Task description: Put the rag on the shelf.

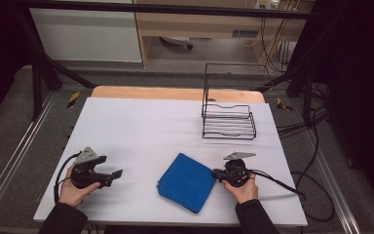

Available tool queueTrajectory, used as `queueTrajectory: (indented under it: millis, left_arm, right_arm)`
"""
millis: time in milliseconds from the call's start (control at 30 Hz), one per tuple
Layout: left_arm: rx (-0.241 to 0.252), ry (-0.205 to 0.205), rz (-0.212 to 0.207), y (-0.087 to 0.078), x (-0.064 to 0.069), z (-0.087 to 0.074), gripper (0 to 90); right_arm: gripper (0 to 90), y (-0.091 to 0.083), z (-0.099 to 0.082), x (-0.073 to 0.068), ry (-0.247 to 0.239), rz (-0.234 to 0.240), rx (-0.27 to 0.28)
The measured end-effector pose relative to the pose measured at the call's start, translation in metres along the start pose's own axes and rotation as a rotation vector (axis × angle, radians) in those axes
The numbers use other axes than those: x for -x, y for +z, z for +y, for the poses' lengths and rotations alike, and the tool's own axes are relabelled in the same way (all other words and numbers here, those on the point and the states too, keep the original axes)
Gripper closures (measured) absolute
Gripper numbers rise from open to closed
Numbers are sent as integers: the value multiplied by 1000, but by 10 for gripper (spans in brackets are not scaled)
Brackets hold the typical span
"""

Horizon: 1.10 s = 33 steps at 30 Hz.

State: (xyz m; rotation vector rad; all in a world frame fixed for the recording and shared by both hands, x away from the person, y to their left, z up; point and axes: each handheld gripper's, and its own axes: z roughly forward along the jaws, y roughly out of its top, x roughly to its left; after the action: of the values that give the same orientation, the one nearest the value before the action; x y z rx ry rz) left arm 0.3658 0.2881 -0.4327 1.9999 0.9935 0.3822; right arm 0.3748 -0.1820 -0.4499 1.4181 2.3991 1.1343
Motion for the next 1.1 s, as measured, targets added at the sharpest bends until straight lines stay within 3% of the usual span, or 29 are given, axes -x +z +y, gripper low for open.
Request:
queueTrajectory:
  millis: [100, 200, 267, 333, 500, 733, 800, 867, 933, 967, 1000, 1067, 1100]
  left_arm:
    - [0, -1, -1, 0, 0, 0, 110]
    - [0, -4, -1, 0, -1, 0, 110]
    - [-2, -4, 2, 0, -1, 0, 110]
    - [-1, -3, 2, 0, 0, 0, 110]
    - [-9, -1, 2, 1, 0, 0, 110]
    - [-1, -5, 5, 0, 0, 0, 104]
    - [1, -8, 5, 0, 0, 1, 102]
    - [1, -5, 4, 0, 1, 1, 98]
    - [5, -6, 3, 1, 3, 2, 95]
    - [0, -3, 2, 2, 4, 4, 93]
    - [0, -3, 2, 2, 4, 4, 93]
    - [-5, 0, 1, 4, 6, 5, 91]
    - [-5, 1, 0, 5, 7, 6, 91]
  right_arm:
    - [863, -1, 4, 2, 4, 10, -2]
    - [864, -5, 13, 6, -14, 4, 53]
    - [863, -5, 15, 7, -25, -4, 59]
    - [861, -2, 25, 9, -96, -27, 73]
    - [857, 10, 37, 13, -161, -40, 98]
    - [845, 23, 38, 17, -170, -53, 76]
    - [816, 22, 38, 16, -174, -58, 83]
    - [722, 13, 40, 16, -168, -45, 134]
    - [690, 9, 40, 16, -162, -38, 152]
    - [600, 2, 41, 16, -148, -26, 178]
    - [600, 2, 41, 16, -148, -26, 178]
    - [471, -6, 39, 18, -118, -8, 203]
    - [471, -6, 39, 18, -118, -8, 203]
